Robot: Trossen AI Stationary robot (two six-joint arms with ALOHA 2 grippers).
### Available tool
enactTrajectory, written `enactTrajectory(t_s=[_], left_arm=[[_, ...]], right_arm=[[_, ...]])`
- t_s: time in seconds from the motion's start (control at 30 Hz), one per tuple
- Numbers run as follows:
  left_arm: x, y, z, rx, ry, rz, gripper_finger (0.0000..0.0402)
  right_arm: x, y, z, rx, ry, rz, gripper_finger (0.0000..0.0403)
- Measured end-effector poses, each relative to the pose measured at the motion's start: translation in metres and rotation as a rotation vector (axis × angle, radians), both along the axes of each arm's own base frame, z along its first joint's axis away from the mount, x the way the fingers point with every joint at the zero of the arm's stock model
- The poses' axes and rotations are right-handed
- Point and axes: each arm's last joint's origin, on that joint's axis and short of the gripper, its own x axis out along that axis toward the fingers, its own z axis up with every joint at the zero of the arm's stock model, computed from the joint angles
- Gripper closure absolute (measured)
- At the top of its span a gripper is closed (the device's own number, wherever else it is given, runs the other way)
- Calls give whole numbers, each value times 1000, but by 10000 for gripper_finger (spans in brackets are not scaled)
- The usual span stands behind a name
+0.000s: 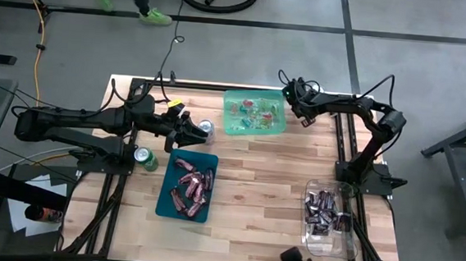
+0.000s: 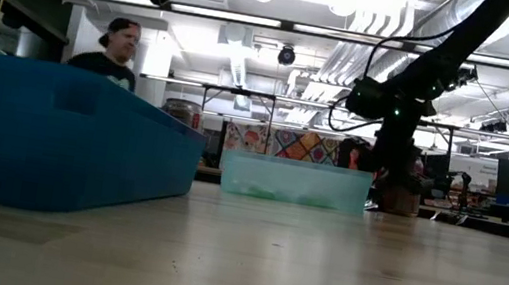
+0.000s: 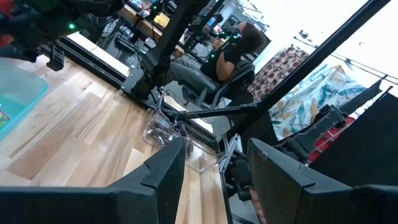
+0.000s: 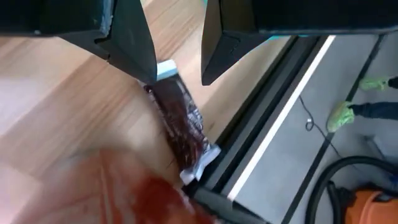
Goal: Organize candy in baskets
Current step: Put the dark brown chocolate bar into the transparent bin
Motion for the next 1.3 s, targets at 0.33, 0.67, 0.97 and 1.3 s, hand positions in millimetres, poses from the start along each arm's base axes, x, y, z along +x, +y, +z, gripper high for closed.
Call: enactTrajectory(t_s=[0.33,0.67,0.97,1.3], left_arm=[[0,0,0,23,-2,-2,238],[0,0,-1,16,5,-2,238],[0,0,-2,12,18,-1,238],[0,0,-2,11,21,-1,238]], right_arm=[[-2,-5,-11,-18,74,-33,296],[-2,2,-18,58,145,83,397],[9,20,-17,105,244,346,402],[4,37,32,-39,294,445,402]])
